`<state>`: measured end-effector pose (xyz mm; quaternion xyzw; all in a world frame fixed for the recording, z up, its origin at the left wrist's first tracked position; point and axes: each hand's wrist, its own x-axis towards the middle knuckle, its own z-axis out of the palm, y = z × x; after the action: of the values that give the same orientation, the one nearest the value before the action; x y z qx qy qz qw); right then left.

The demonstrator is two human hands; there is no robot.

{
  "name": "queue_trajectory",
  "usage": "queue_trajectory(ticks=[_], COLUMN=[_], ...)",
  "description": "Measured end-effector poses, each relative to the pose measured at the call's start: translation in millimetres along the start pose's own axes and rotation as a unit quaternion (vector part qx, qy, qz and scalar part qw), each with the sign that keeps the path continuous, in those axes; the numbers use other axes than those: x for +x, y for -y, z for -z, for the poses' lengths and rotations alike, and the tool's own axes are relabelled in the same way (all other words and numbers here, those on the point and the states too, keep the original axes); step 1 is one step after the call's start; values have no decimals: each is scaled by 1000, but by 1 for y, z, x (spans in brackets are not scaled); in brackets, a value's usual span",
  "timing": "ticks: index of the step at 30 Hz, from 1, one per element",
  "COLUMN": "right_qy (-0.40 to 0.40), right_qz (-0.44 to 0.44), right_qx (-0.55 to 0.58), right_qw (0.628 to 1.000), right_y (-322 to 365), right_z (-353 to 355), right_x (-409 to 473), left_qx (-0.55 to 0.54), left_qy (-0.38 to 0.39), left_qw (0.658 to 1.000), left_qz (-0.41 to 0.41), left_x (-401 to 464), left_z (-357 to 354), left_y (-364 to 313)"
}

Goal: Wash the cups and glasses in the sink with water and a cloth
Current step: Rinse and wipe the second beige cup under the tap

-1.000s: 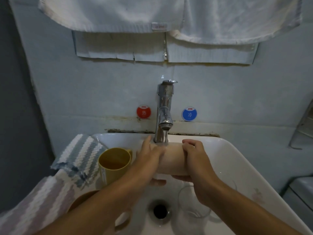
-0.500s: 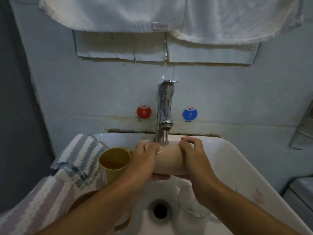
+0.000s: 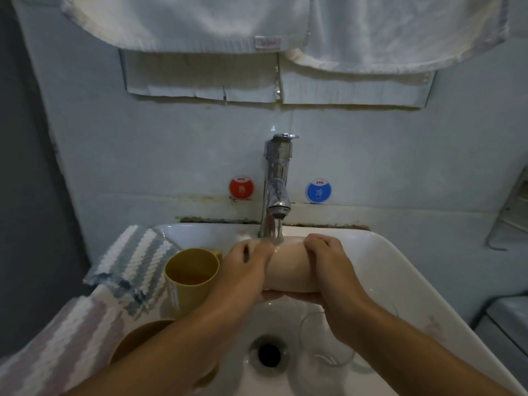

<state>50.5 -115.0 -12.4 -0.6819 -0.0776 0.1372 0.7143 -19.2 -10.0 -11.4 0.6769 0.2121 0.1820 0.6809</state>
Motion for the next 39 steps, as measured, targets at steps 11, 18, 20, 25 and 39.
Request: queue_trajectory(ticks=[11, 18, 20, 25, 39], right_qy=[4, 55, 55, 20, 70], right_qz=[34, 39, 38, 23, 19], right_qx=[-28, -28, -35, -41, -35], right_qw=[999, 997, 997, 999, 997], right_y=[-3, -7, -7, -6, -6], right_z=[0, -2, -3, -5, -5], right_x=[-3, -6, -5, 2, 2], left_qx=[30, -2, 8, -34, -1], left_qy=[32, -28, -50, -48, -88], left_qw=[999, 999, 998, 996, 995], left_qz=[7, 32, 45, 61, 44], left_x=[1, 1, 0, -1, 7], left_z=[-2, 1, 0, 2, 2], left_y=[0, -5, -6, -7, -6])
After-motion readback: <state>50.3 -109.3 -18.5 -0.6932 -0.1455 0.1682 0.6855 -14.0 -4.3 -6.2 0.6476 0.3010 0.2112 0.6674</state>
